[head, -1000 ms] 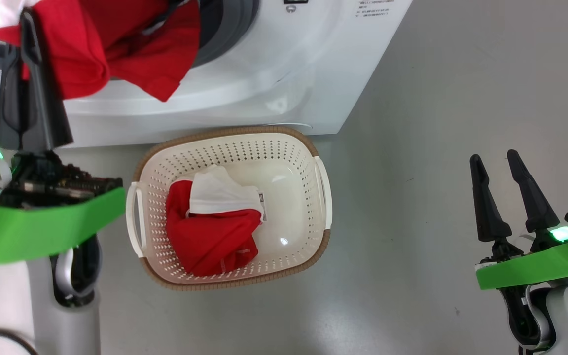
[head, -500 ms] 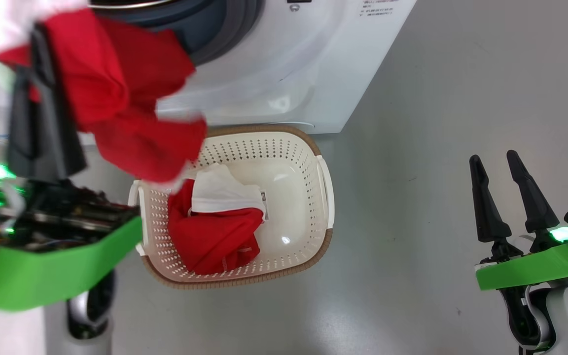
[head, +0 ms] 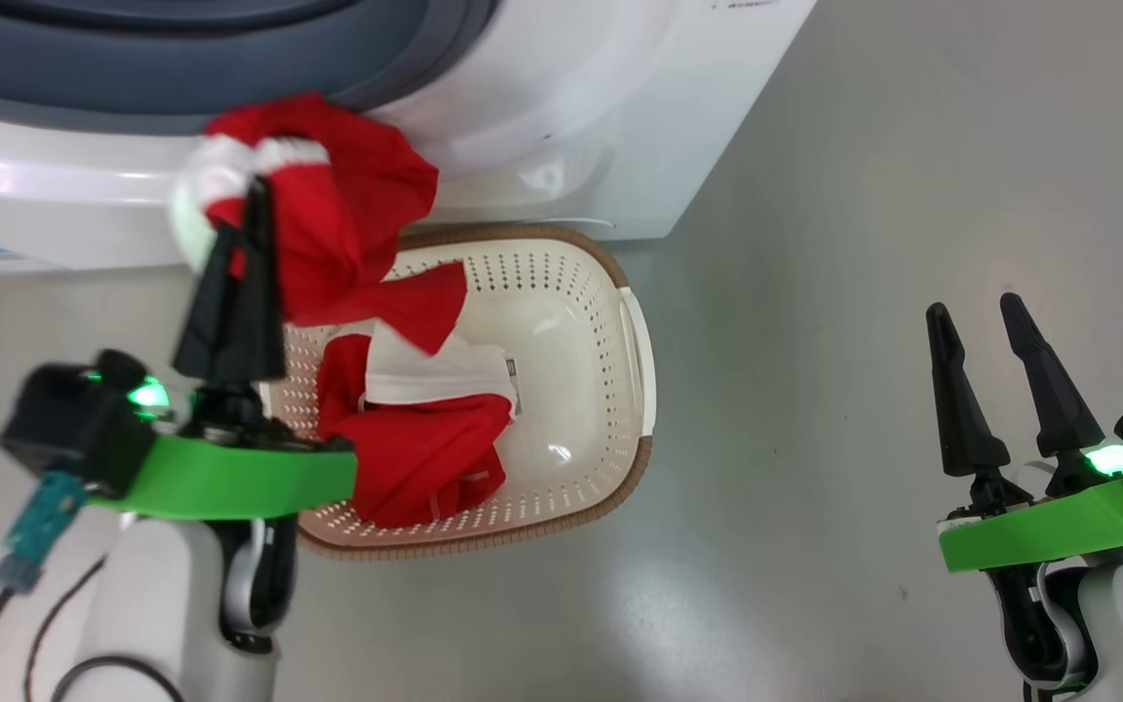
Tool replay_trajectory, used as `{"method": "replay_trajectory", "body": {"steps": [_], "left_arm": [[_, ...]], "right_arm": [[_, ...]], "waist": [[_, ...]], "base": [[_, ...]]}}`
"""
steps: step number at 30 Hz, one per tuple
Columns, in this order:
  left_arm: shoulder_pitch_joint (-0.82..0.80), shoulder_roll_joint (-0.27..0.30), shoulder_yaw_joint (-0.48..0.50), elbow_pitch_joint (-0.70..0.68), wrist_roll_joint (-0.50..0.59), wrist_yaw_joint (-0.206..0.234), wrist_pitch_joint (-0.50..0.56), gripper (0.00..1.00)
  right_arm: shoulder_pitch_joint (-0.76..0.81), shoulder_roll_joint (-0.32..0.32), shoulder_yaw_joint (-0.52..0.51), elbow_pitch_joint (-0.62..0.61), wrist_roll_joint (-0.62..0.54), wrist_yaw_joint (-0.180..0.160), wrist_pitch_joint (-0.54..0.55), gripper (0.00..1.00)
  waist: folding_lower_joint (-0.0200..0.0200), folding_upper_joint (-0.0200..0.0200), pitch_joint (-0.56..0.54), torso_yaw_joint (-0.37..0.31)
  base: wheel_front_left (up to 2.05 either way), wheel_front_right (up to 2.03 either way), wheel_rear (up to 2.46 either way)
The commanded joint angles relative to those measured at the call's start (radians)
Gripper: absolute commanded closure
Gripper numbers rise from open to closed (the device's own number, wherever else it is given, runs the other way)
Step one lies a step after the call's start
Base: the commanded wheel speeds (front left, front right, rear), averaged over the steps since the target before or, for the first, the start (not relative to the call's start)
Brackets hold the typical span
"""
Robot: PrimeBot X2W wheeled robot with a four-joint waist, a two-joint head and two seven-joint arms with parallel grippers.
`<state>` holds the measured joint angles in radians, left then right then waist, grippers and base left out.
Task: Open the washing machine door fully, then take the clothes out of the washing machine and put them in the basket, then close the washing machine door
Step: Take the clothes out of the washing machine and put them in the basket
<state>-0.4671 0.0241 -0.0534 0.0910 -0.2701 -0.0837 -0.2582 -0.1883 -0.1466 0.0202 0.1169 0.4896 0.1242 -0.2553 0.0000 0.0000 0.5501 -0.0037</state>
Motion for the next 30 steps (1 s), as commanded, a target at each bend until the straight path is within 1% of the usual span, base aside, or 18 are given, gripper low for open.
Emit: {"method": "replay_trajectory", "body": {"steps": [1,9,10,14,22,30], "left_arm": [[0.026,0.026,0.020,0.002,-0.003,-0.014,-0.004,1.00],[-0.009,0.026,0.006,0.189,-0.002,-0.033,-0.004,1.00],[-0.009,0.026,0.006,0.189,-0.002,-0.033,-0.004,1.00],[-0.038,0.026,-0.010,0.286,0.017,-0.040,-0.004,1.00],[-0.119,0.026,-0.029,0.457,0.036,-0.045,-0.004,1.00],[-0.219,0.026,-0.066,0.624,0.019,-0.047,-0.004,1.00]], "right_arm": [[0.000,-0.003,0.028,-0.027,-0.008,0.007,-0.006,0.00],[-0.029,0.004,0.028,-0.033,-0.009,0.007,-0.006,0.00],[-0.029,0.004,0.028,-0.033,-0.009,0.007,-0.006,0.00],[-0.044,0.009,0.027,-0.037,-0.010,0.007,-0.006,0.00],[-0.073,0.019,0.029,-0.044,-0.011,0.007,-0.006,0.00],[-0.103,0.023,0.028,-0.055,-0.016,0.007,-0.006,0.00]], "waist": [[0.0000,0.0000,0.015,-0.006],[0.0000,0.0000,0.079,-0.016],[0.0000,0.0000,0.079,-0.016],[0.0000,0.0000,0.117,-0.023],[0.0000,0.0000,0.187,-0.036],[0.0000,0.0000,0.255,-0.043]], "base": [[0.00,0.00,0.00],[0.00,0.00,0.00],[0.00,0.00,0.00],[0.00,0.00,0.00],[0.00,0.00,0.00],[0.00,0.00,0.00]]}}
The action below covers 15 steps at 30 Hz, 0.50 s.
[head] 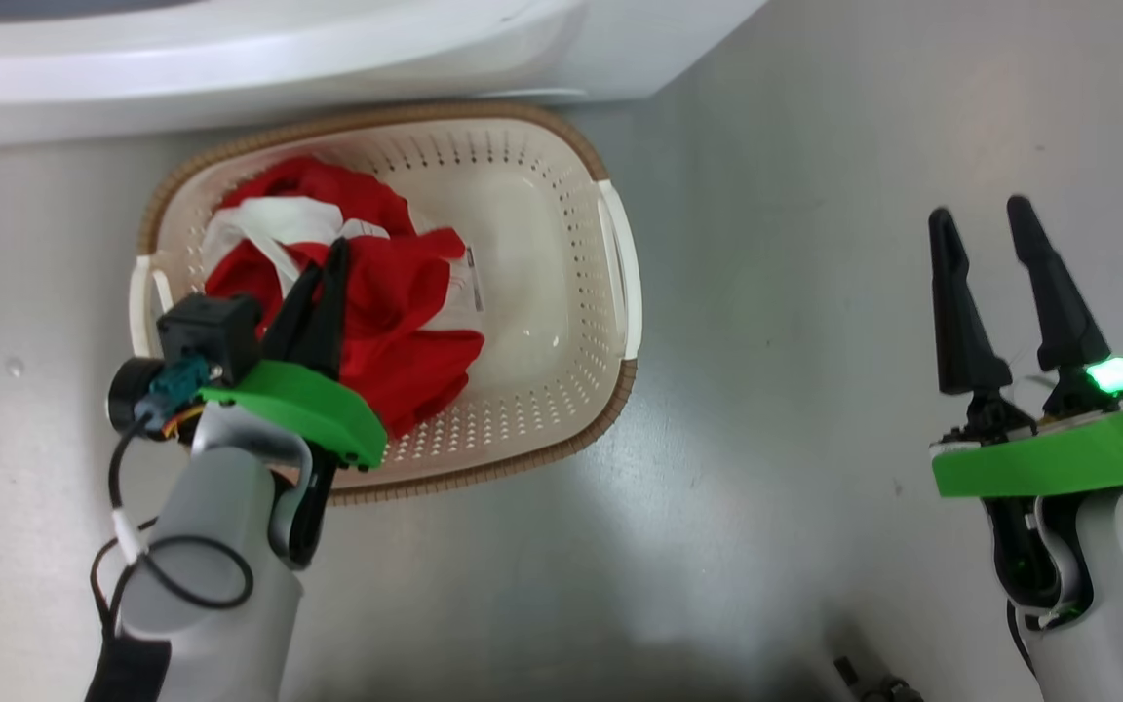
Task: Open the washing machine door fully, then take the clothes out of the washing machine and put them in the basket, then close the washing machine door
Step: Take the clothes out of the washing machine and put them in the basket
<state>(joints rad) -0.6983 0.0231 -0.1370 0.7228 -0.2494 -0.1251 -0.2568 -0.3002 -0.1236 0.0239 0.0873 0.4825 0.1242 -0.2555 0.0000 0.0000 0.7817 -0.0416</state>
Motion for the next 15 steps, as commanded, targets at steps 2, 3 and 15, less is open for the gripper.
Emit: {"method": "replay_trajectory", "body": {"steps": [2,3,15], "left_arm": [[-0.010,0.027,0.014,0.027,-0.002,-0.005,-0.005,1.00],[-0.021,0.027,0.012,0.043,-0.004,-0.005,-0.005,1.00],[-0.100,0.030,-0.003,0.207,-0.035,-0.005,-0.005,0.61]], "right_arm": [[0.002,0.001,0.024,-0.029,-0.010,0.007,-0.006,0.00],[0.000,0.001,0.024,-0.030,-0.010,0.007,-0.006,0.00],[-0.011,0.004,0.022,-0.032,-0.013,0.007,-0.006,0.00]], "waist": [[0.0000,0.0000,0.038,-0.007],[0.0000,0.0000,0.045,-0.008],[0.0000,0.0000,0.072,-0.013]], "base": [[0.00,0.00,0.00],[0.00,0.00,0.00],[0.00,0.00,0.00]]}}
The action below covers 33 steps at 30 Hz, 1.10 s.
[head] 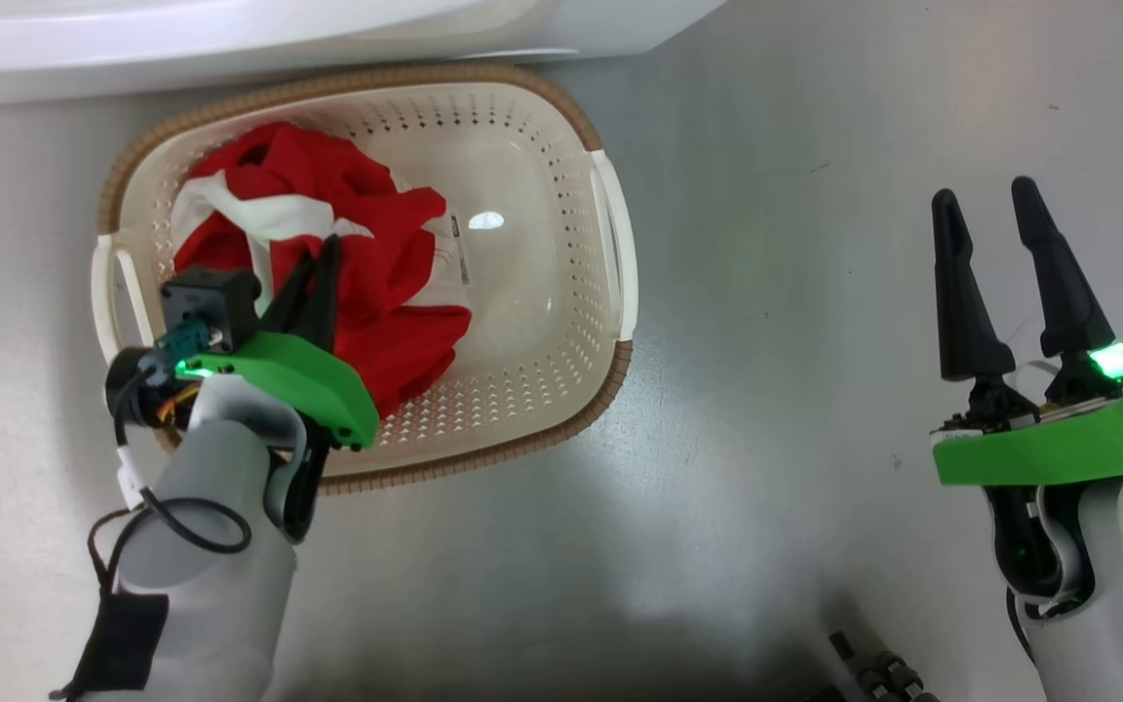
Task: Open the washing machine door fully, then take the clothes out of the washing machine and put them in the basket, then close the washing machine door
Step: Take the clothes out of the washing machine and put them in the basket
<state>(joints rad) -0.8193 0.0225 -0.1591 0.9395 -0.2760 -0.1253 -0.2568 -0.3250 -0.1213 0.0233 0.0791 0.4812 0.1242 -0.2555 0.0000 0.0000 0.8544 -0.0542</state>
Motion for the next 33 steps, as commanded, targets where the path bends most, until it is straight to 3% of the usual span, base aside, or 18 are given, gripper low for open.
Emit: {"method": "replay_trajectory", "body": {"steps": [1,3,4,5,6,19,33], "left_arm": [[0.020,0.031,0.019,-0.008,-0.010,-0.005,-0.005,0.55],[0.020,0.031,0.019,-0.007,-0.012,-0.005,-0.005,0.42],[0.021,0.031,0.019,-0.007,-0.013,-0.005,-0.005,0.30],[0.022,0.031,0.019,-0.006,-0.014,-0.005,-0.005,0.11],[0.024,0.031,0.019,-0.005,-0.016,-0.005,-0.005,0.00],[0.100,0.031,0.035,-0.038,-0.033,-0.005,-0.005,0.00],[0.249,0.033,0.069,-0.190,-0.015,-0.005,-0.005,0.00]], "right_arm": [[0.014,0.001,0.022,-0.023,-0.012,0.007,-0.006,0.00],[0.014,0.002,0.021,-0.021,-0.013,0.007,-0.006,0.00],[0.015,0.002,0.021,-0.020,-0.014,0.007,-0.006,0.00],[0.015,0.001,0.020,-0.019,-0.014,0.007,-0.006,0.00],[0.016,0.001,0.021,-0.017,-0.014,0.007,-0.006,0.00],[0.038,-0.012,0.032,0.005,-0.012,0.007,-0.006,0.00],[0.103,-0.038,0.045,0.036,-0.005,0.007,-0.006,0.00]], "waist": [[0.0000,0.0000,-0.002,0.000],[0.0000,0.0000,-0.006,0.000],[0.0000,0.0000,-0.008,0.001],[0.0000,0.0000,-0.012,0.001],[0.0000,0.0000,-0.017,0.002],[0.0000,0.0000,-0.141,0.013],[0.0000,0.0000,-0.333,0.031]], "base": [[0.00,0.00,0.00],[0.00,0.00,0.00],[0.00,0.00,0.00],[0.00,0.00,0.00],[0.00,0.00,0.00],[0.00,0.00,0.00],[0.00,0.00,0.00]]}}
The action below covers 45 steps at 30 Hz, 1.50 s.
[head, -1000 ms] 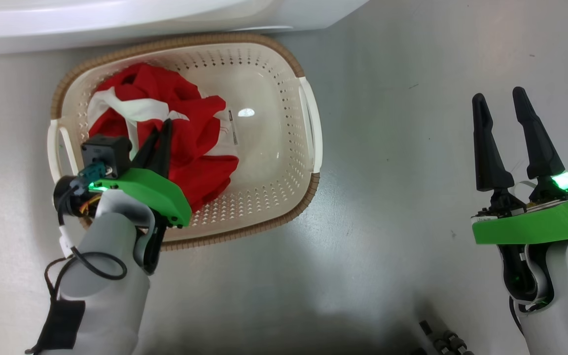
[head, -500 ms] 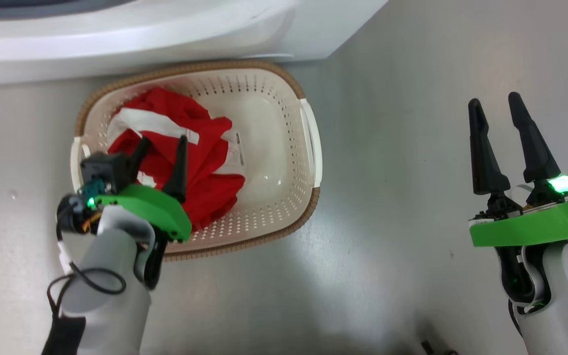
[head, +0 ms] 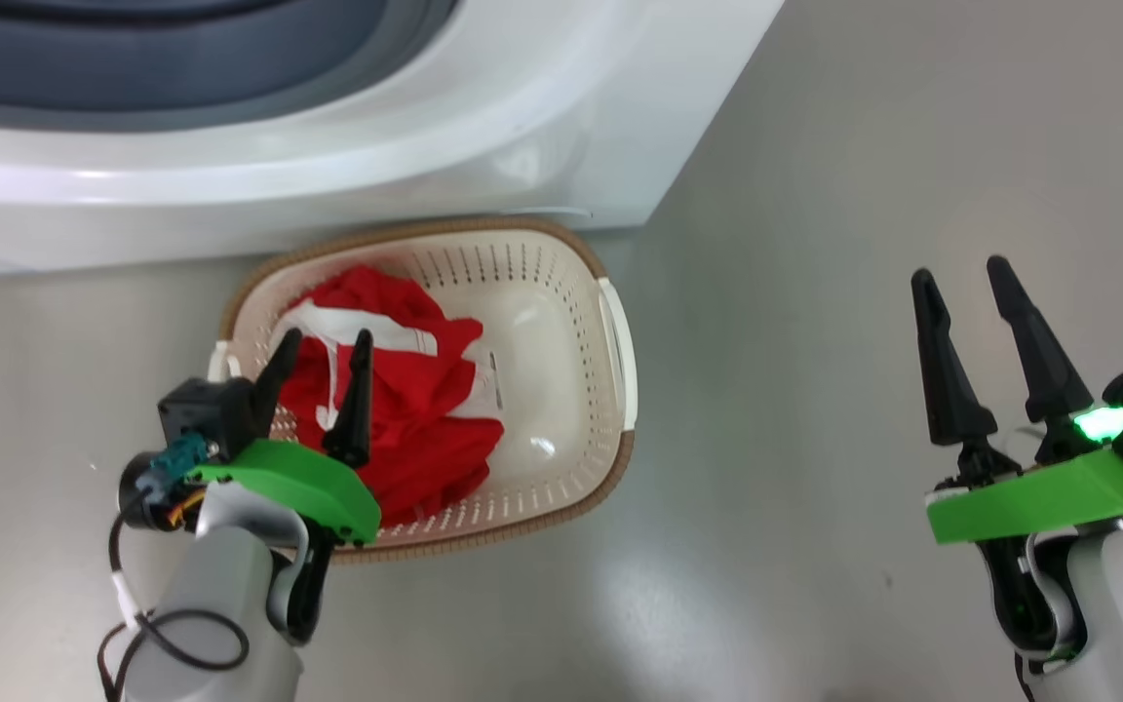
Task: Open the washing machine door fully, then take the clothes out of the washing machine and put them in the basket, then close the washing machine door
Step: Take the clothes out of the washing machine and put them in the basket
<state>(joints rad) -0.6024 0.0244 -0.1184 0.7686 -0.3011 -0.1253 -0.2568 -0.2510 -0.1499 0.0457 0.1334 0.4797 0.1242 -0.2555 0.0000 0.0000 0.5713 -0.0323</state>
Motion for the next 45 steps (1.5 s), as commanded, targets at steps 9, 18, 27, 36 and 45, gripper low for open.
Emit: {"method": "replay_trajectory", "body": {"steps": [9,18,27,36,45], "left_arm": [[0.123,0.031,0.049,-0.159,0.036,-0.005,-0.005,0.00],[0.202,0.029,0.080,-0.277,0.058,-0.005,-0.005,0.00],[0.292,0.028,0.106,-0.389,0.081,-0.005,-0.005,0.00],[0.391,0.027,0.143,-0.504,0.102,-0.005,-0.005,0.00],[0.494,0.026,0.182,-0.590,0.103,-0.005,-0.005,0.00]], "right_arm": [[0.078,-0.028,0.024,-0.002,0.002,0.007,-0.006,0.00],[0.125,-0.040,0.022,0.009,0.007,0.007,-0.006,0.00],[0.176,-0.063,0.015,0.014,0.012,0.007,-0.006,0.00],[0.239,-0.068,-0.002,0.012,0.013,0.007,-0.006,0.00],[0.290,-0.072,-0.011,0.010,0.015,0.007,-0.006,0.00]], "waist": [[0.0000,0.0000,-0.162,0.030],[0.0000,0.0000,-0.250,0.043],[0.0000,0.0000,-0.327,0.051],[0.0000,0.0000,-0.386,0.060],[0.0000,0.0000,-0.430,0.059]], "base": [[0.00,0.00,0.00],[0.00,0.00,0.00],[0.00,0.00,0.00],[0.00,0.00,0.00],[0.00,0.00,0.00]]}}
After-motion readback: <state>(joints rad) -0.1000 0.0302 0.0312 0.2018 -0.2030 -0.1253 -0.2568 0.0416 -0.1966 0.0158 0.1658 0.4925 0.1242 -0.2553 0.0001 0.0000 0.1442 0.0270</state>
